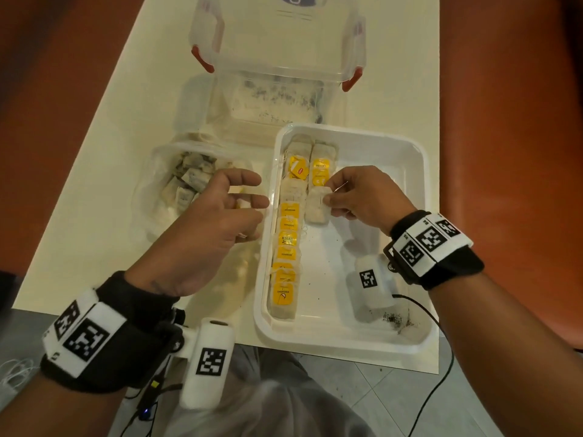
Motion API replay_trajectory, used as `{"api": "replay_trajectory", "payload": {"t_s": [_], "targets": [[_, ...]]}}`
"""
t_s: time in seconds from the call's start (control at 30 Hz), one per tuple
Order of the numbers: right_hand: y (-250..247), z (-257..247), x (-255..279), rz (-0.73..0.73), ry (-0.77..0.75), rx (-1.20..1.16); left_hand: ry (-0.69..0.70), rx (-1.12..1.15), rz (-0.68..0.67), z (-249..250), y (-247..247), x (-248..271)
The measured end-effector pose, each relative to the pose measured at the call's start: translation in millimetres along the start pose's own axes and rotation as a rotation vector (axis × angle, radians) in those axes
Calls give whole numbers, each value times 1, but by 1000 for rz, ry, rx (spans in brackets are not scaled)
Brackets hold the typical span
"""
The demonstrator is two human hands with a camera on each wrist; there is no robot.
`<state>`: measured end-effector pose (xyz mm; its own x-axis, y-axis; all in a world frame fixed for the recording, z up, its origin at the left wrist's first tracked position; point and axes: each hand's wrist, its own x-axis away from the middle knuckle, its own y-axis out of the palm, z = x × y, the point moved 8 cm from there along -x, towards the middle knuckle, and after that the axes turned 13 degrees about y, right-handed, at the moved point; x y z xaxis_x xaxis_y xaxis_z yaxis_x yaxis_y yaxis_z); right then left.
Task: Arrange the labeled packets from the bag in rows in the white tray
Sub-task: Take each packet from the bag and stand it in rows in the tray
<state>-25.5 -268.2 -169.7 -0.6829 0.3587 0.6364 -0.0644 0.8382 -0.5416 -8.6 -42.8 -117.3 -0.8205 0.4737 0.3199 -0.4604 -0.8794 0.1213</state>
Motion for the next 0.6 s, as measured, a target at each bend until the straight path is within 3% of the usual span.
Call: {"api": "replay_trajectory", "payload": {"t_s": [0.47, 0.6], "targets": [[-12, 0, -3, 143, 11, -186, 48, 31, 6, 2, 3, -7], [-19, -13, 18, 233, -70, -130, 69, 27, 23, 1, 4, -12]]}}
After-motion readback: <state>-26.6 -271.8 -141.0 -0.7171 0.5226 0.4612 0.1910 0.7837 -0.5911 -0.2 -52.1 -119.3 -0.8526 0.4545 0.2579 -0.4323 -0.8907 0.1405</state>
